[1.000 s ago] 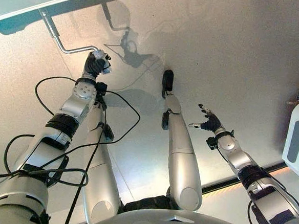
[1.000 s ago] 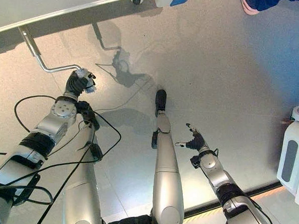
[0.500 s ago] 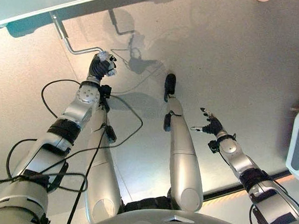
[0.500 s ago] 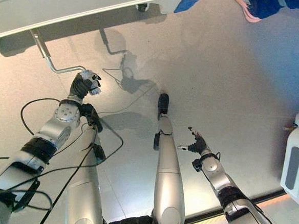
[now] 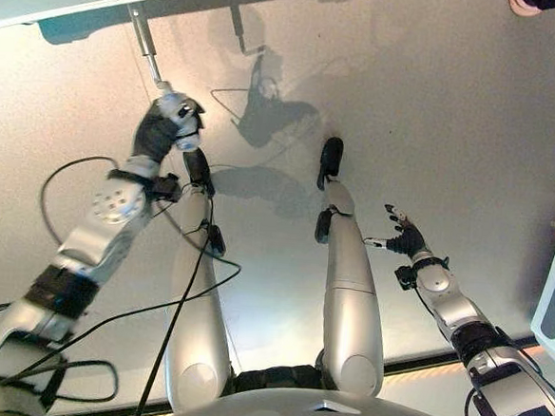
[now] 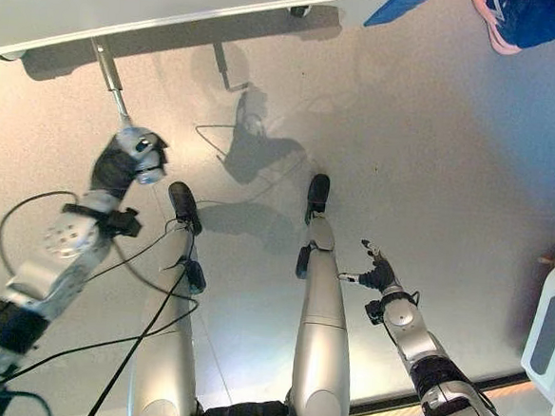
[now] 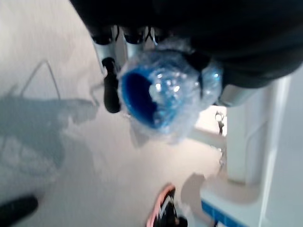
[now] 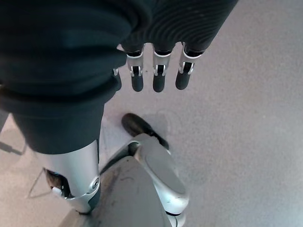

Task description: Raise the hospital bed

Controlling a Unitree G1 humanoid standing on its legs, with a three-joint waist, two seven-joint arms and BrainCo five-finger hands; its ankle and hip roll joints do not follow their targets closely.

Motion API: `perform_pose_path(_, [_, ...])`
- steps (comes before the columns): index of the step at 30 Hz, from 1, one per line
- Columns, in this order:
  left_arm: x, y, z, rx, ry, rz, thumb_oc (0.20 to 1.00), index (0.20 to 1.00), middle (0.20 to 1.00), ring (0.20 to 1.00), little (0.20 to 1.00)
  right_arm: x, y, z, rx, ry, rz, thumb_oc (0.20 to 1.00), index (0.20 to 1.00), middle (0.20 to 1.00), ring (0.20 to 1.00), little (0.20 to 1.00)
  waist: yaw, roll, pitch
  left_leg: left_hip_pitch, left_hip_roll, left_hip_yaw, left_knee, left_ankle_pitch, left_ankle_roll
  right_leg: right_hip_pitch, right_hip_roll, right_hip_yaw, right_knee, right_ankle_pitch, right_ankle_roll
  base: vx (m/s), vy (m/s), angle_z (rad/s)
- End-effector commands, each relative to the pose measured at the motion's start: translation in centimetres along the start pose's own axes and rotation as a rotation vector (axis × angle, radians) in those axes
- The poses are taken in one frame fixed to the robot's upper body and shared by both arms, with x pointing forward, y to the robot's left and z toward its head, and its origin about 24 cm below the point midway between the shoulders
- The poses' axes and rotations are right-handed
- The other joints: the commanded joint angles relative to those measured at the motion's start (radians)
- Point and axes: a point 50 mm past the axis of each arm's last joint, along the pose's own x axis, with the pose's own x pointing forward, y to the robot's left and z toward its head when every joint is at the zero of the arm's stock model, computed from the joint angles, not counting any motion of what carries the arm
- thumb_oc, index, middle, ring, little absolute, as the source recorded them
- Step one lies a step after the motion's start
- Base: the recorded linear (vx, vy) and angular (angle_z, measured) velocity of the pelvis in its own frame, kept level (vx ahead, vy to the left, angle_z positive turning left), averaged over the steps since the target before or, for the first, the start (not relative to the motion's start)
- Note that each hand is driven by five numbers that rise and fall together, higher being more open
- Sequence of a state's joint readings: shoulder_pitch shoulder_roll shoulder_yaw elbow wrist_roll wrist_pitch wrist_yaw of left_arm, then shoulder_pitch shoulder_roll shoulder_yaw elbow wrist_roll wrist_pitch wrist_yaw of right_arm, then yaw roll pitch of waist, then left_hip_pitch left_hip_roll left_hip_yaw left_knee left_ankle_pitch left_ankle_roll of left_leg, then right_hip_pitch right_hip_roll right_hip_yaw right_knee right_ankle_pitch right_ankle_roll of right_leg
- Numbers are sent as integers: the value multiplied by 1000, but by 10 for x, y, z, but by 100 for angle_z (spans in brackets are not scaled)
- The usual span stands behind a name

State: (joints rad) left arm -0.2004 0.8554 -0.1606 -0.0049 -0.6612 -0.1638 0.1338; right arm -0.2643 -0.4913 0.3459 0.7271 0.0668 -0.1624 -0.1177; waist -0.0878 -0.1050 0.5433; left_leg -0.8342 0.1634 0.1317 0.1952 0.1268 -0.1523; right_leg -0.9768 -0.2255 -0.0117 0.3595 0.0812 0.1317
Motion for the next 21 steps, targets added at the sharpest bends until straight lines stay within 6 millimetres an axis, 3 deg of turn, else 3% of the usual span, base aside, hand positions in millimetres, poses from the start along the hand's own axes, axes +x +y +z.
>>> perform_pose_path(1, [-16, -25, 46, -25, -274, -175, 200, 200, 200, 200, 200, -28, -1, -44, -51, 123, 44, 1000, 1000, 1000, 1000, 1000, -1, 82, -23, -66, 1, -5, 46, 26, 8, 15, -6, 3, -35, 52, 97, 5, 40, 9])
perform_pose_path(3, [-16, -25, 46, -25, -274, -175, 200, 200, 200, 200, 200, -28, -1, -44, -51, 123, 44, 1000, 1000, 1000, 1000, 1000, -1, 82, -23, -66, 1, -5, 46, 26, 8, 15, -6, 3, -35, 52, 97, 5, 48, 5])
perform_pose_path(4, [-23, -12, 41, 14, -240, -138, 200, 200, 200, 200, 200, -30, -2, -48, -58, 139, 47, 1000, 1000, 1000, 1000, 1000, 11, 86, -23, -71, -7, -5, 66, 11, 15, 25, -17, 0, -47, 59, 102, 11, 103, 1])
perform_pose_path(7, [-27, -1, 34, 60, -201, -94, 200, 200, 200, 200, 200, -30, -2, -48, -59, 137, 52, 1000, 1000, 1000, 1000, 1000, 19, 85, -23, -80, -13, -5, 85, -4, 23, 33, -28, 0, -64, 68, 108, 41, 105, 3])
perform_pose_path(8, [-30, 1, 27, 63, -176, -83, 200, 200, 200, 200, 200, -33, 0, -51, -62, 146, 62, 1000, 1000, 1000, 1000, 1000, 21, 83, -23, -53, -13, -10, 99, -41, 18, 64, -30, 0, -59, 41, 115, 23, 131, 7])
perform_pose_path(10, [-28, 11, 22, 108, -149, -41, 200, 200, 200, 200, 200, -30, -3, -47, -63, 132, 55, 1000, 1000, 1000, 1000, 1000, 21, 76, -23, -97, -16, -6, 123, -27, 34, 40, -38, 5, -77, 75, 114, 23, 125, 7])
perform_pose_path(11, [-31, 19, 5, 136, -76, 9, 200, 200, 200, 200, 200, -31, -2, -50, -69, 142, 63, 1000, 1000, 1000, 1000, 1000, 23, 71, -23, -86, -16, -10, 164, -81, 33, 68, -44, 8, -76, 52, 122, 102, 116, 5])
perform_pose_path(15, [-29, 26, -3, 169, -48, 45, 200, 200, 200, 200, 200, -29, -3, -47, -64, 134, 57, 1000, 1000, 1000, 1000, 1000, 23, 63, -23, -112, -18, -16, 204, -103, 41, 65, -46, 13, -81, 55, 123, 36, 89, -2])
perform_pose_path(16, [-27, 37, -19, 177, 16, 132, 200, 200, 200, 200, 200, -26, -5, -44, -70, 125, 50, 1000, 1000, 1000, 1000, 1000, 19, 52, -23, -144, -16, -12, 248, -127, 45, 57, -54, 20, -90, 66, 130, 22, 147, 0])
perform_pose_path(18, [-16, 46, -31, 201, 55, 230, 200, 200, 200, 200, 200, -21, -4, -37, -62, 104, 45, 1000, 1000, 1000, 1000, 1000, 6, 29, -23, -196, -12, -11, 323, -169, 56, 40, -58, 34, -100, 80, 130, 28, 188, -7])
perform_pose_path(21, [-6, 51, -37, 201, 82, 286, 200, 200, 200, 200, 200, -18, 0, -32, -53, 86, 50, 1000, 1000, 1000, 1000, 1000, -6, 10, -23, -228, -8, -12, 374, -202, 63, 24, -56, 45, -100, 82, 130, 30, 146, -8])
